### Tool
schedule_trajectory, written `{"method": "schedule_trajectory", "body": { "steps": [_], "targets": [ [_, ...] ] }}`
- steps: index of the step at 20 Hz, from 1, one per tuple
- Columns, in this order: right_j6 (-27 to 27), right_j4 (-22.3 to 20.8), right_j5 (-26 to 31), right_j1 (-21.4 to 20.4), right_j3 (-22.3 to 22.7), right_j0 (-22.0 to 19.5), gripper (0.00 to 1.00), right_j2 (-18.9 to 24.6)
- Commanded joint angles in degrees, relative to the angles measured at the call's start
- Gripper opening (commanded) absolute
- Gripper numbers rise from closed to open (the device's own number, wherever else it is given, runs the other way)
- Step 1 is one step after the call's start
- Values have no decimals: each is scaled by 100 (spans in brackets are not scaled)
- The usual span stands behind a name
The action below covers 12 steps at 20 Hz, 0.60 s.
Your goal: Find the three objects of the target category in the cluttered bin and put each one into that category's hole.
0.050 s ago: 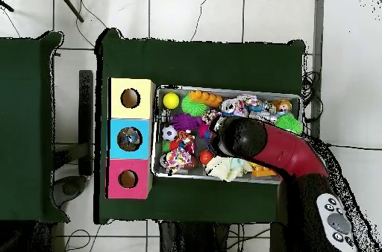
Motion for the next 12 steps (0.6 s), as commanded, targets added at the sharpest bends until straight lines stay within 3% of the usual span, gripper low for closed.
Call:
{"method": "schedule_trajectory", "body": {
  "steps": [1,12],
  "targets": [
    [-818,-648,760,-12,-925,-247,100,171],
    [-983,-877,755,747,-1733,-736,100,640]
  ]
}}
